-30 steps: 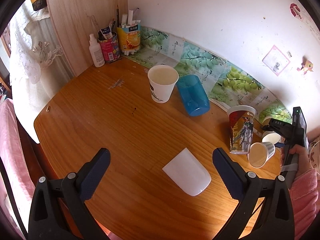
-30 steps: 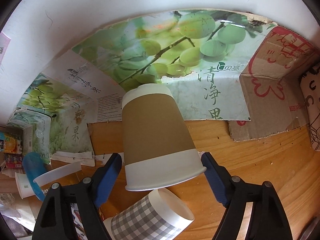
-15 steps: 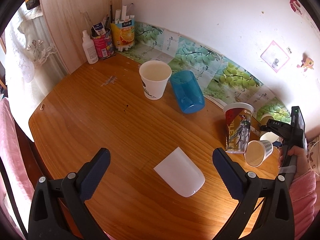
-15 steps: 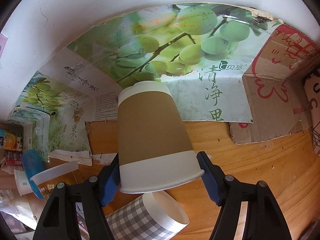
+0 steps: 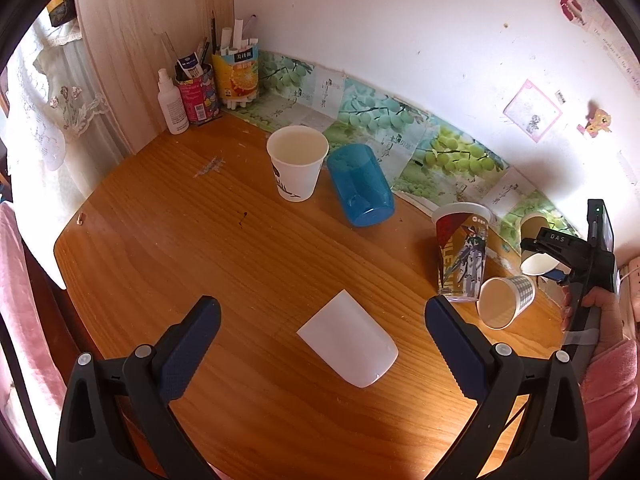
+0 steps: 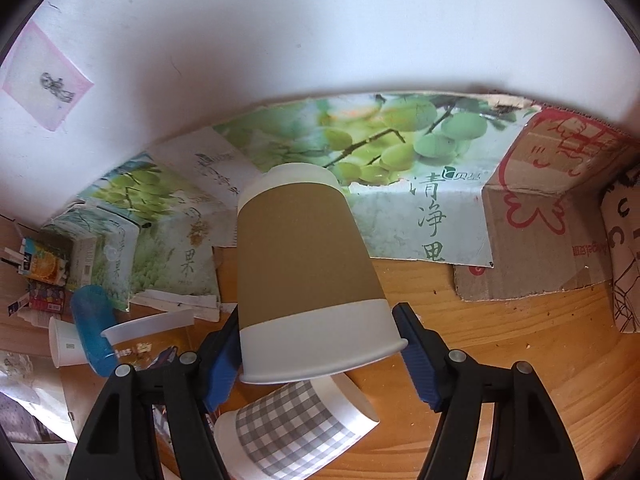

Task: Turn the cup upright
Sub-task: 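Lift the brown-sleeved cup with the right gripper and carry it over the desk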

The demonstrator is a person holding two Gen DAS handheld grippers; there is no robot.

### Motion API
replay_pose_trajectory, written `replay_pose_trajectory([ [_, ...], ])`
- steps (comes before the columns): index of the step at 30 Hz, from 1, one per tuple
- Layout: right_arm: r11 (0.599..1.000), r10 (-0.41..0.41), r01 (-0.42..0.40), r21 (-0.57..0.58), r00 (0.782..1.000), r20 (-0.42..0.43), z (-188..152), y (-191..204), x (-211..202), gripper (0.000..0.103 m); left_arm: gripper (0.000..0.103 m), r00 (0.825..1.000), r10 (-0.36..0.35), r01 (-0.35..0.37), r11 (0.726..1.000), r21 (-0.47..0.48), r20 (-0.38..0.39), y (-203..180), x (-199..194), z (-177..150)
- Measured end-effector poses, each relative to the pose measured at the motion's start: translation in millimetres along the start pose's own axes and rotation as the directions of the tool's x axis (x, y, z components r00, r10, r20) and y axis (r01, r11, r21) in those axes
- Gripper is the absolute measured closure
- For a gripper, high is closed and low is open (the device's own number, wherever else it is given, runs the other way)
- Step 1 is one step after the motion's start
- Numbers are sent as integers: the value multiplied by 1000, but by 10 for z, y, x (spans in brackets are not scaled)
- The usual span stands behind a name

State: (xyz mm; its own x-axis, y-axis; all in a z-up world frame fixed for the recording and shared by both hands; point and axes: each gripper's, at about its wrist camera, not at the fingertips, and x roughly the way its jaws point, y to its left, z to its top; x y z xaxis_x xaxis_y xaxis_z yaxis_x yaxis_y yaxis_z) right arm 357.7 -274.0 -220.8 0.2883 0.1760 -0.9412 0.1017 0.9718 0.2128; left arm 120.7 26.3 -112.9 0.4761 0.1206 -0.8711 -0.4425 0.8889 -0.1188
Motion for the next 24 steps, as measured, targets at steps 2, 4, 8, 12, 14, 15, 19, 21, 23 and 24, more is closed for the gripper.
replay_pose_trajectory([
  [2,1000,9,-9,4,1000,15,-18,-13,-46,32,1,1000,-4,4,1000,2,13,14,-50,-12],
  [4,1000,20,-20,8,999,32,-26,4,-137,32,1,1000,-9,8,1000,4,25,32,-103,-28],
  [8,998,58,-58,8,996,63,-93,-29,-350,32,1,998,-25,25,1000,5,53,79,-217,-58],
  [12,996,82,-79,-28,991,102,-235,4,-596,32,1,996,-52,52,999,10,79,127,-320,-97],
  [14,995,97,-93,-46,989,115,-333,-12,-722,32,1,994,-72,71,997,20,84,144,-371,-132],
  [15,993,107,-101,-59,987,121,-398,-13,-774,32,1,993,-81,79,997,28,85,147,-396,-150],
  [19,988,120,-104,-114,983,138,-651,-29,-929,32,1,988,-120,115,992,54,93,187,-517,-222],
  [21,984,131,-111,-141,982,139,-786,13,-983,32,1,986,-136,130,990,62,99,213,-573,-250],
  [23,977,146,-121,-175,979,142,-923,64,-1024,32,1,983,-149,142,987,69,109,244,-630,-275],
  [24,972,156,-126,-197,977,144,-994,89,-1044,32,1,981,-155,147,986,72,114,257,-656,-291],
])
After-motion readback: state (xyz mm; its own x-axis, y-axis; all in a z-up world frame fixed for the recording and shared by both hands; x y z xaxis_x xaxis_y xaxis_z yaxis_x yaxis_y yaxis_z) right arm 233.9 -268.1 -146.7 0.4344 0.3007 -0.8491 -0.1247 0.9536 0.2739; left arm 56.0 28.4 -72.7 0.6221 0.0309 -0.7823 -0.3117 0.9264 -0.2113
